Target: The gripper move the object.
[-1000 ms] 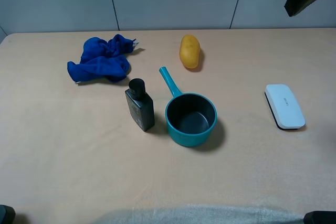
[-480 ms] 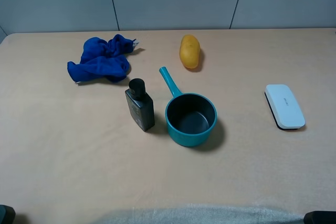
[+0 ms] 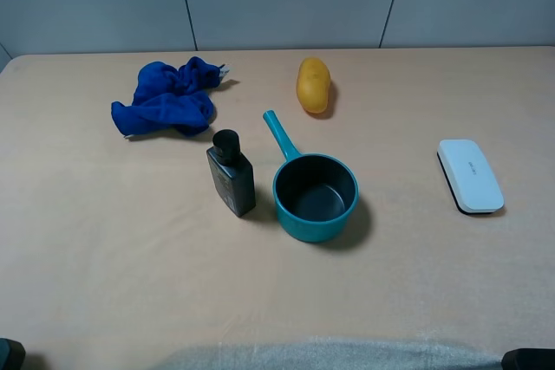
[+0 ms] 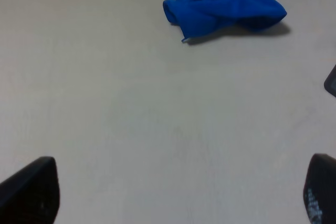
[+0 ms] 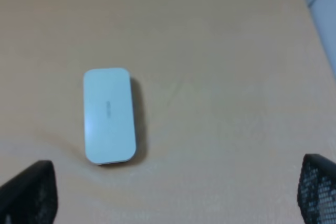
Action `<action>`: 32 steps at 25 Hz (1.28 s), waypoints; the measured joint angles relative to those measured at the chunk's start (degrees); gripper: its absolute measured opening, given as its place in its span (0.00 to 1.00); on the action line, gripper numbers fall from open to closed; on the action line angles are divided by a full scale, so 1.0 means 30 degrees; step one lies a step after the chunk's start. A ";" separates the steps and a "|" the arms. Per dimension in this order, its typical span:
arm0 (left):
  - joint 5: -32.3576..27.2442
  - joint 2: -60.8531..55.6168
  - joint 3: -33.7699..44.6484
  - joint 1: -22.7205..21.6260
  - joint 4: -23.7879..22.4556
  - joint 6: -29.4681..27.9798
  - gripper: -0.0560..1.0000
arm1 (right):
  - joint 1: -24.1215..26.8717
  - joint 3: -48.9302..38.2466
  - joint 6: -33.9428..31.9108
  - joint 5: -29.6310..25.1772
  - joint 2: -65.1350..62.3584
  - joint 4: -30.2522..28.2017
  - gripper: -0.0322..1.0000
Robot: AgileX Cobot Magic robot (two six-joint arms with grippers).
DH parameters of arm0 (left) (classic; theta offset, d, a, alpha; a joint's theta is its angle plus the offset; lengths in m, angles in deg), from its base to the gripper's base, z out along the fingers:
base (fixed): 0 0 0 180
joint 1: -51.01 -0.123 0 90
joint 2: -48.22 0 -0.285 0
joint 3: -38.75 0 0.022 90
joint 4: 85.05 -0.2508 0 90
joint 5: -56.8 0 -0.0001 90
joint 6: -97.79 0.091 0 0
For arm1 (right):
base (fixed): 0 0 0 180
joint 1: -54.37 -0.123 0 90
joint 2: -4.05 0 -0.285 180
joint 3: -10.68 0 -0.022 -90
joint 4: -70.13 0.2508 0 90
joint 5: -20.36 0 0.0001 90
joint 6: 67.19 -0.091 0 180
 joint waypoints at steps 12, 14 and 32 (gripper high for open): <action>0.0000 0.0000 0.0000 0.0000 0.0000 0.0000 0.94 | 0.0790 -0.1957 -0.0072 0.0021 -0.6375 0.0570 0.70; 0.0000 0.0000 0.0000 0.0000 0.0000 0.0000 0.94 | 0.0790 -0.2275 -0.0290 0.0163 -0.7138 0.1010 0.70; 0.0000 0.0000 0.0000 0.0000 0.0000 0.0000 0.94 | 0.0790 -0.4461 -0.0546 0.0776 -0.8580 0.1680 0.70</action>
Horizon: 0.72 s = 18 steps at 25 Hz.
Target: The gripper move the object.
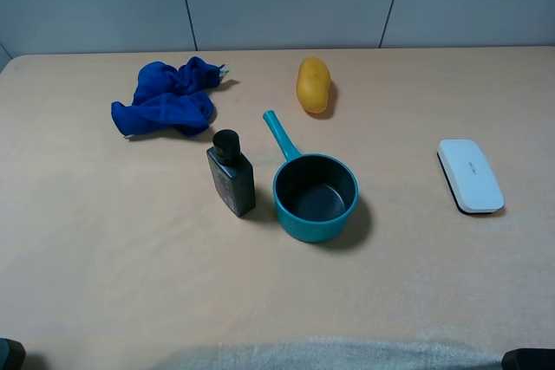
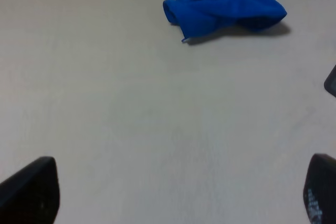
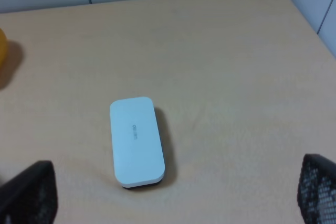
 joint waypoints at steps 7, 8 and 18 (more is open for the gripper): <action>0.0000 0.0000 0.0000 0.0000 0.0000 0.0000 0.94 | 0.0000 -0.0018 0.0000 0.0000 0.0000 0.0005 0.70; 0.0000 0.0000 0.0000 0.0000 0.0000 0.0000 0.94 | 0.0000 -0.0018 0.0000 0.0000 0.0000 0.0005 0.70; 0.0000 0.0000 0.0000 0.0000 0.0000 0.0000 0.94 | 0.0000 -0.0018 0.0000 0.0000 0.0000 0.0005 0.70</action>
